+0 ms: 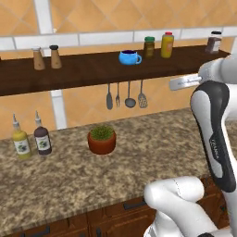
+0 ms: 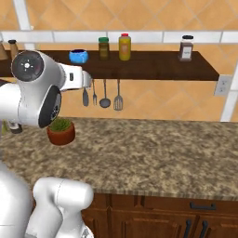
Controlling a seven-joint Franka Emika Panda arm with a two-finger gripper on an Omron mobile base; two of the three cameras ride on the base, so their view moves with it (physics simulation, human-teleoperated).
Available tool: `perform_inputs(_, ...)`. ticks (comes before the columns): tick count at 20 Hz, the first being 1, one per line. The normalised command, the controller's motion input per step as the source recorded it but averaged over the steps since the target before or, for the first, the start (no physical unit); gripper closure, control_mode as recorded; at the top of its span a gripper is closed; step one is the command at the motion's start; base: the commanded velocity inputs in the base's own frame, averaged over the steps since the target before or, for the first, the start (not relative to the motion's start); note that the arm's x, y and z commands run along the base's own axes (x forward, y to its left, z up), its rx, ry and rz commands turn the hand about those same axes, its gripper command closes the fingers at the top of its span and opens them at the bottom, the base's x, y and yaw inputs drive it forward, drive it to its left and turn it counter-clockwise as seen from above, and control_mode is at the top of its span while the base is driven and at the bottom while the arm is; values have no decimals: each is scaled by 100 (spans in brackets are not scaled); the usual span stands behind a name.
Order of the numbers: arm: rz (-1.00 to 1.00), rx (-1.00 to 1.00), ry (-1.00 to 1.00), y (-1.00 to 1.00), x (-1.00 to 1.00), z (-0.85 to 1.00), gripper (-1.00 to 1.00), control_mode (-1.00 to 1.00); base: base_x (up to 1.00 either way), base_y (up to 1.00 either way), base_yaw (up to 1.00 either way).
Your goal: Gather all objects into one cabinet and sort the glasses and bowls to opposite sides.
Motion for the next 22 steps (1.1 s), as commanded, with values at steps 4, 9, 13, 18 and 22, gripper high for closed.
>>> perform_inputs(4, 15, 14, 2, -35, 0, 100, -100, -100, 0, 0, 0)
perform_inputs(9, 11, 2, -6, -10, 17, 18, -100, -100, 0, 0, 0)
perform_inputs(13, 0, -1, -2, 0, 65, 18, -100, -100, 0, 0, 0)
perform_inputs(18, 0, -3, 0, 0, 69, 1, -100, -100, 0, 0, 0)
perform_inputs(22, 1, -2, 0, 1, 71, -4, -100, -100, 0, 0, 0)
